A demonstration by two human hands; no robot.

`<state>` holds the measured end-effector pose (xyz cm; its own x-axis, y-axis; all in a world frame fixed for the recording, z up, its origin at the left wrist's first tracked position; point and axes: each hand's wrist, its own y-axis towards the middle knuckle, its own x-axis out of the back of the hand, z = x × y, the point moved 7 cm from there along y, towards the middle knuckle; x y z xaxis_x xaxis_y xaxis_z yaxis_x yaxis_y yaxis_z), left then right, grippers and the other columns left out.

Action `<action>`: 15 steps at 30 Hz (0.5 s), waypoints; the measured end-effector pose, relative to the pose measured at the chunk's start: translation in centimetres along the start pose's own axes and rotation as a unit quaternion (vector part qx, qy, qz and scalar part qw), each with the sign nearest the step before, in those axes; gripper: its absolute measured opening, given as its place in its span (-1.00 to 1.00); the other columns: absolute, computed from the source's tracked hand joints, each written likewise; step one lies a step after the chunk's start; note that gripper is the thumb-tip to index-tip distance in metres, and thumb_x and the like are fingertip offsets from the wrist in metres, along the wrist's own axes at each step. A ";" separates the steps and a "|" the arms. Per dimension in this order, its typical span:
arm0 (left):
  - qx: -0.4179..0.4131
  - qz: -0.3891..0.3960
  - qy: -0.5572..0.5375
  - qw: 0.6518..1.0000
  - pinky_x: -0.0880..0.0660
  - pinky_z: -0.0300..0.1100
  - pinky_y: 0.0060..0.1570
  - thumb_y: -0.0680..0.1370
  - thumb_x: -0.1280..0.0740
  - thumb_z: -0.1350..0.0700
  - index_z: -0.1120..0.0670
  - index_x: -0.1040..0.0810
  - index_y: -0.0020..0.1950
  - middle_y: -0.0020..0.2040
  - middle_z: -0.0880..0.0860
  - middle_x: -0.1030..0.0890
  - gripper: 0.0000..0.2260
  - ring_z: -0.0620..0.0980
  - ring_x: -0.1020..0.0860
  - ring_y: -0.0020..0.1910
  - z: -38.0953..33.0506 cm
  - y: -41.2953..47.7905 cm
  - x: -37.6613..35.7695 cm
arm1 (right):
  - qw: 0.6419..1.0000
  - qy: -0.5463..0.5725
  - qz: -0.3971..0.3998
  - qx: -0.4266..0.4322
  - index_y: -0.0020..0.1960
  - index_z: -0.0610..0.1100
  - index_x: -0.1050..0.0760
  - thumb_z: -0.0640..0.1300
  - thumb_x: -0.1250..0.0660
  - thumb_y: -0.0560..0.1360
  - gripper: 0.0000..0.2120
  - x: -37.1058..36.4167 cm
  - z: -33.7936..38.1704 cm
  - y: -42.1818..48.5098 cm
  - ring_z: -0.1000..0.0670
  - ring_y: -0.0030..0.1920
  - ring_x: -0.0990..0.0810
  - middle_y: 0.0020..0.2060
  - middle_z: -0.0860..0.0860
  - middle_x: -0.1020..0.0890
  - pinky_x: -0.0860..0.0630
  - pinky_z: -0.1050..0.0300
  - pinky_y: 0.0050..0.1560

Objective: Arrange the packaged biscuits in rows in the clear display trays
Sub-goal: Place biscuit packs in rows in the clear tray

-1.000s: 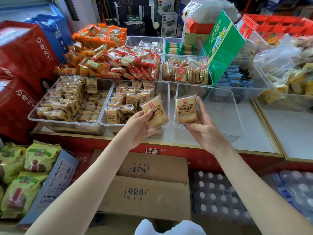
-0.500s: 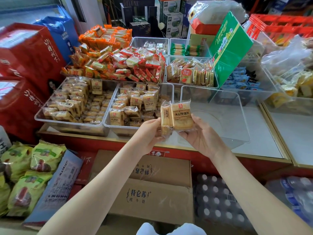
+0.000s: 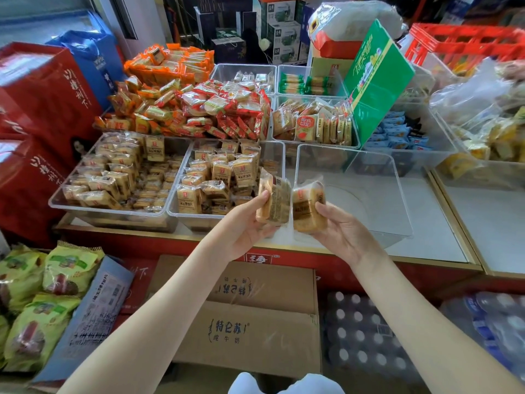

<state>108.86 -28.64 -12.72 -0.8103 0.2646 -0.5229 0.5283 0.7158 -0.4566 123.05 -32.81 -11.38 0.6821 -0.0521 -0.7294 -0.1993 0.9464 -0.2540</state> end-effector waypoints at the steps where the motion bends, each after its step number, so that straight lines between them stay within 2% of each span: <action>1: 0.001 0.001 0.032 0.999 -0.38 0.00 0.36 0.48 -0.32 -0.04 0.10 -0.54 0.20 0.24 0.18 -0.60 -0.65 0.12 -0.54 0.25 0.1 0.1 0.0 | 1.000 -0.017 -0.007 -0.009 0.29 -0.29 -0.44 -0.28 -0.21 0.53 -0.67 0.0 -0.1 0.1 -0.10 0.08 -0.63 0.08 -0.19 -0.63 -0.62 0.02 0.05; 3: 0.000 0.005 0.072 0.997 -0.34 -0.01 0.39 0.52 -0.28 -0.04 0.11 -0.55 0.22 0.29 0.18 -0.57 -0.65 0.10 -0.50 0.24 0.3 0.3 -0.1 | 0.997 -0.060 -0.036 -0.015 0.32 -0.32 -0.41 -0.29 -0.28 0.50 -0.61 0.2 -0.4 0.4 -0.11 0.10 -0.62 0.13 -0.22 -0.59 -0.61 0.08 -0.03; 6: 0.005 0.014 0.074 0.997 -0.53 -0.13 0.19 0.63 -0.18 0.01 0.18 -0.50 0.33 0.28 0.22 -0.57 -0.64 0.10 -0.55 0.23 0.5 0.6 -0.1 | 0.985 -0.118 -0.122 0.009 0.33 -0.23 -0.36 -0.31 -0.39 0.40 -0.48 1.2 -0.4 0.7 -0.14 0.07 -0.61 0.18 -0.23 -0.56 -0.62 0.05 -0.11; 8: -0.002 0.027 0.091 0.996 -0.55 -0.10 0.17 0.60 -0.21 -0.04 0.16 -0.49 0.33 0.24 0.20 -0.60 -0.60 0.12 -0.58 0.22 0.3 0.7 -0.2 | 0.967 -0.172 -0.183 0.031 0.31 -0.15 -0.31 -0.32 -0.43 0.40 -0.46 1.7 -0.2 0.5 -0.11 0.00 -0.61 0.15 -0.18 -0.56 -0.58 0.07 -0.23; 10: -0.001 0.041 0.107 0.993 -0.59 -0.10 0.12 0.51 -0.31 -0.04 0.18 -0.47 0.34 0.21 0.20 -0.62 -0.54 0.11 -0.62 0.15 0.2 0.6 -0.5 | 0.953 -0.207 -0.217 0.043 0.29 -0.11 -0.25 -0.28 -0.46 0.40 -0.42 2.0 0.2 0.4 -0.10 -0.01 -0.62 0.12 -0.14 -0.56 -0.55 0.06 -0.21; 13: 0.003 0.028 0.100 0.995 -0.64 -0.15 -0.06 0.54 -0.35 0.25 0.23 -0.43 0.35 0.20 0.25 -0.61 -0.62 0.10 -0.65 0.05 0.5 1.0 -0.4 | 0.952 -0.230 -0.199 0.020 0.36 -0.06 -0.22 -0.16 -0.46 0.39 -0.36 2.0 0.1 0.6 -0.13 0.12 -0.59 0.18 -0.14 -0.54 -0.57 -0.01 -0.02; 15: 0.007 0.025 0.090 0.996 -0.63 -0.15 -0.08 0.56 -0.29 0.37 0.27 -0.42 0.35 0.21 0.27 -0.60 -0.65 0.12 -0.64 0.08 0.8 1.5 -0.2 | 0.964 -0.223 -0.146 0.002 0.39 -0.10 -0.29 -0.14 -0.32 0.55 -0.56 1.4 0.0 0.8 -0.11 0.14 -0.58 0.21 -0.17 -0.54 -0.57 -0.02 0.01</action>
<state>110.00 -28.14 -13.85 -0.8150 0.4108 -0.4087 0.5708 0.6906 -0.4442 123.80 -32.12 -12.62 0.9432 -0.1761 -0.2817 0.0494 0.9129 -0.4052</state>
